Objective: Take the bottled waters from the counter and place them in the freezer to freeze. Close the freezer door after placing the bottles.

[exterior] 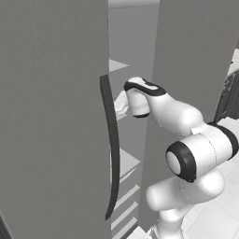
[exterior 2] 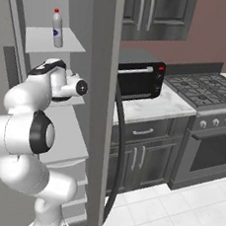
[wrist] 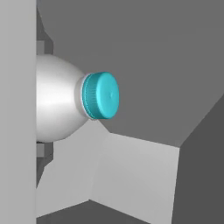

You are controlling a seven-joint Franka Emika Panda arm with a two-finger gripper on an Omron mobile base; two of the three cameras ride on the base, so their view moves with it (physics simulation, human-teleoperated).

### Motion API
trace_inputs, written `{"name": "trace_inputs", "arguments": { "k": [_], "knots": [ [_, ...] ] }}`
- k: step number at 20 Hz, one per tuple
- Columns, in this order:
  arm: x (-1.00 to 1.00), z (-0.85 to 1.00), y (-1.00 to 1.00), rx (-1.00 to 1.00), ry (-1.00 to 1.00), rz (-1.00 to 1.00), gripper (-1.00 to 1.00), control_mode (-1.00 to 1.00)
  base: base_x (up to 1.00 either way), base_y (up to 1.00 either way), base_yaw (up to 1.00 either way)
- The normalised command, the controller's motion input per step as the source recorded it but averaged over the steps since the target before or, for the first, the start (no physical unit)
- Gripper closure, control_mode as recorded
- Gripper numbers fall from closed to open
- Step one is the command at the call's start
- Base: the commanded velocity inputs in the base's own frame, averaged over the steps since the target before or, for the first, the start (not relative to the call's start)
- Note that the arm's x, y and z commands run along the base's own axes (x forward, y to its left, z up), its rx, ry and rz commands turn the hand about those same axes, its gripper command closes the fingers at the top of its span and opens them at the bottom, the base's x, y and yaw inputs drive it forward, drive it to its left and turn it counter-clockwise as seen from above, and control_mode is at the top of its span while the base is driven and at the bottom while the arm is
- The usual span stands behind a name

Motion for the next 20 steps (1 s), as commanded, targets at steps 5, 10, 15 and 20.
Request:
{"name": "trace_inputs", "arguments": {
  "k": [5,10,15,20],
  "knots": [
    [0.20,-0.49,0.00,-0.03,0.02,-0.02,1.00,-1.00,0.00,0.00,0.00],
    [0.22,-0.22,0.00,0.00,0.01,-0.01,1.00,-1.00,0.00,0.00,0.00],
    [0.05,0.32,0.00,0.03,0.00,-0.04,1.00,-1.00,0.00,0.00,0.00],
    [0.00,0.32,0.00,0.00,0.00,-0.02,1.00,-1.00,0.00,0.00,0.00]
  ]
}}
